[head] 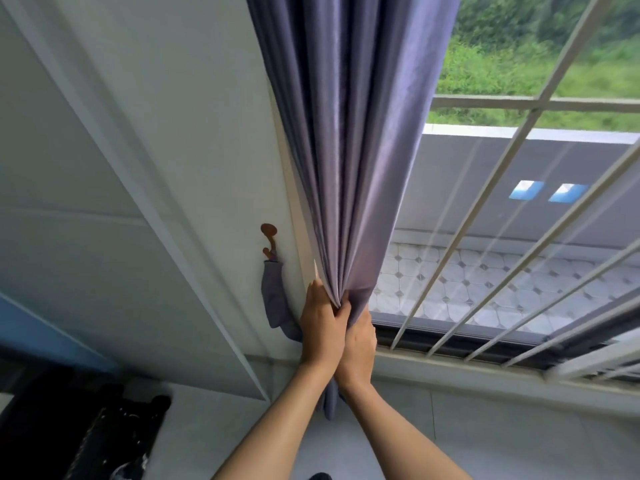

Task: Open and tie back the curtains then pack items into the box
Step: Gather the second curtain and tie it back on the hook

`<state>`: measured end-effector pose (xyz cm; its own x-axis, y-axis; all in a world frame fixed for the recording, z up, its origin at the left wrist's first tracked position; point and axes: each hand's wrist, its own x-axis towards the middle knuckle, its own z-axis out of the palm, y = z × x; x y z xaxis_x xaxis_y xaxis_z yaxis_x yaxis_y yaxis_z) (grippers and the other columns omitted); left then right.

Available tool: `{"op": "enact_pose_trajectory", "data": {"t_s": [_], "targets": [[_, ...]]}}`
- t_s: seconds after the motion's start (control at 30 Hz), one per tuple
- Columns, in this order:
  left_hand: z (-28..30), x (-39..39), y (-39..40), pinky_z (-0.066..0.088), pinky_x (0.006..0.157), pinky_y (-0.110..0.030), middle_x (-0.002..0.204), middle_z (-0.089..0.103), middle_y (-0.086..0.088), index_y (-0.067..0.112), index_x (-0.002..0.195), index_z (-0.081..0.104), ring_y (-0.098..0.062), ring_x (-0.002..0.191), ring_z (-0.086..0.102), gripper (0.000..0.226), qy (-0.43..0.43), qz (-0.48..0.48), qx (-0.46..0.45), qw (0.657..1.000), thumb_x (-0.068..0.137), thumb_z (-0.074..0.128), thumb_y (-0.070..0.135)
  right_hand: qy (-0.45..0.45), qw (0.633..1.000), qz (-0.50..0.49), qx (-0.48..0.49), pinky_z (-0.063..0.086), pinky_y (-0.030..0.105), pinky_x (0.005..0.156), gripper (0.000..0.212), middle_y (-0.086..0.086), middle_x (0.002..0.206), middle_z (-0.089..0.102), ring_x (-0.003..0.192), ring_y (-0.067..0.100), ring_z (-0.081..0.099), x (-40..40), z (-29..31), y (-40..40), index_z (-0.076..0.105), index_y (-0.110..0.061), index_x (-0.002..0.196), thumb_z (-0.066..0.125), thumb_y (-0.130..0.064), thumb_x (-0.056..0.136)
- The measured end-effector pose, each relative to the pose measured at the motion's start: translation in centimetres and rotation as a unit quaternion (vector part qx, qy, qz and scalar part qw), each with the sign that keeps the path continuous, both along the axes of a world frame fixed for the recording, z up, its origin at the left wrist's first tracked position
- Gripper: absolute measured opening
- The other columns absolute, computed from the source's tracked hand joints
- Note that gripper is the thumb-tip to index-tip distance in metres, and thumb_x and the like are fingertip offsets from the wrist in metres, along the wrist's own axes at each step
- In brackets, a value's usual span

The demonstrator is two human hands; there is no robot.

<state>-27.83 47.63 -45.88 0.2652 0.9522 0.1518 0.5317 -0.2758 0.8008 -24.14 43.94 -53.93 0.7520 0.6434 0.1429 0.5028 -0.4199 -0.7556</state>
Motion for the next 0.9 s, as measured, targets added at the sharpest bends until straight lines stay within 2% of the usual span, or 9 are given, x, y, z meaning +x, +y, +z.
{"op": "enact_pose_trajectory", "data": {"t_s": [0.07, 0.13, 0.2, 0.27, 0.33, 0.53, 0.77, 0.83, 0.9], "targets": [[0.2, -0.2, 0.5, 0.045, 0.073, -0.020, 0.089, 0.064, -0.009, 0.001, 0.098, 0.060, -0.023, 0.083, 0.062, 0.028, 0.004, -0.027, 0.018, 0.999, 0.086, 0.067, 0.025, 0.000, 1.000, -0.012, -0.015, 0.044, 0.036, 0.080, 0.052, 0.002, 0.101, 0.056, 0.088, 0.022, 0.054, 0.3, -0.2, 0.0, 0.050, -0.013, 0.124, 0.035, -0.048, 0.088], [0.9, -0.8, 1.0, 0.038, 0.064, -0.008, 0.080, 0.063, -0.003, 0.003, 0.091, 0.062, -0.017, 0.072, 0.060, 0.024, 0.019, -0.054, 0.036, 0.998, 0.085, 0.069, 0.024, -0.035, 0.998, 0.004, -0.048, 0.047, 0.040, 0.069, 0.040, 0.007, 0.093, 0.057, 0.078, 0.028, 0.057, 0.9, -0.8, -0.1, 0.052, -0.010, 0.117, 0.042, -0.039, 0.091], [1.5, -1.4, 1.6, 0.034, 0.059, -0.008, 0.074, 0.062, -0.004, 0.002, 0.086, 0.063, -0.016, 0.067, 0.058, 0.023, 0.044, -0.071, 0.062, 0.995, 0.085, 0.069, 0.024, -0.078, 0.994, 0.021, -0.074, 0.044, 0.038, 0.058, 0.024, 0.008, 0.087, 0.058, 0.069, 0.032, 0.057, 1.5, -1.2, -0.1, 0.049, -0.012, 0.109, 0.058, -0.024, 0.091], [1.7, -1.8, 2.2, 0.035, 0.060, -0.017, 0.075, 0.064, -0.009, 0.002, 0.085, 0.064, -0.021, 0.070, 0.060, 0.023, 0.066, -0.090, 0.085, 0.990, 0.086, 0.067, 0.024, -0.096, 0.990, 0.046, -0.097, 0.040, 0.034, 0.053, 0.024, 0.007, 0.084, 0.058, 0.065, 0.031, 0.057, 1.8, -1.4, -0.1, 0.049, -0.012, 0.107, 0.064, -0.019, 0.088], [1.3, -2.1, 2.3, 0.038, 0.063, -0.019, 0.080, 0.064, -0.010, 0.002, 0.089, 0.063, -0.022, 0.075, 0.061, 0.024, 0.077, -0.103, 0.094, 0.987, 0.088, 0.065, 0.026, -0.085, 0.988, 0.057, -0.119, 0.037, 0.033, 0.055, 0.021, 0.005, 0.088, 0.058, 0.071, 0.029, 0.058, 1.6, -1.4, -0.3, 0.051, -0.012, 0.111, 0.057, -0.021, 0.093], [0.3, -2.6, 0.8, 0.032, 0.070, 0.001, 0.096, 0.064, -0.010, 0.001, 0.104, 0.061, -0.019, 0.087, 0.061, 0.026, 0.031, -0.077, 0.078, 0.993, 0.090, 0.062, 0.023, 0.030, 0.981, 0.113, -0.155, 0.047, 0.043, 0.078, 0.025, 0.006, 0.108, 0.052, 0.095, 0.032, 0.054, 0.5, 0.2, -1.2, 0.039, -0.016, 0.121, 0.038, -0.015, 0.096], [-0.1, -2.1, 0.5, 0.034, 0.072, -0.010, 0.092, 0.064, -0.013, 0.000, 0.100, 0.060, -0.023, 0.085, 0.062, 0.026, 0.023, -0.056, 0.066, 0.996, 0.089, 0.063, 0.023, 0.161, 0.977, 0.088, -0.109, 0.046, 0.039, 0.083, 0.036, 0.004, 0.117, 0.058, 0.103, 0.031, 0.057, 0.6, 2.0, -1.8, 0.042, -0.028, 0.128, 0.024, -0.041, 0.099], [-0.1, -2.0, 0.2, 0.038, 0.073, -0.013, 0.091, 0.064, -0.012, 0.000, 0.100, 0.061, -0.023, 0.086, 0.062, 0.027, 0.011, -0.051, 0.062, 0.997, 0.088, 0.064, 0.024, 0.161, 0.977, 0.090, -0.103, 0.048, 0.044, 0.086, 0.043, 0.005, 0.119, 0.058, 0.104, 0.031, 0.057, 0.6, 2.2, -2.1, 0.041, -0.028, 0.130, 0.021, -0.043, 0.096], [-0.1, -2.0, 0.3, 0.047, 0.077, -0.022, 0.091, 0.064, -0.011, 0.001, 0.100, 0.061, -0.022, 0.087, 0.062, 0.031, 0.012, -0.057, 0.065, 0.996, 0.088, 0.064, 0.029, 0.116, 0.980, 0.106, -0.124, 0.050, 0.045, 0.084, 0.038, 0.007, 0.120, 0.058, 0.104, 0.033, 0.058, 0.8, 1.8, -2.0, 0.037, -0.026, 0.132, 0.025, -0.037, 0.097]]}}
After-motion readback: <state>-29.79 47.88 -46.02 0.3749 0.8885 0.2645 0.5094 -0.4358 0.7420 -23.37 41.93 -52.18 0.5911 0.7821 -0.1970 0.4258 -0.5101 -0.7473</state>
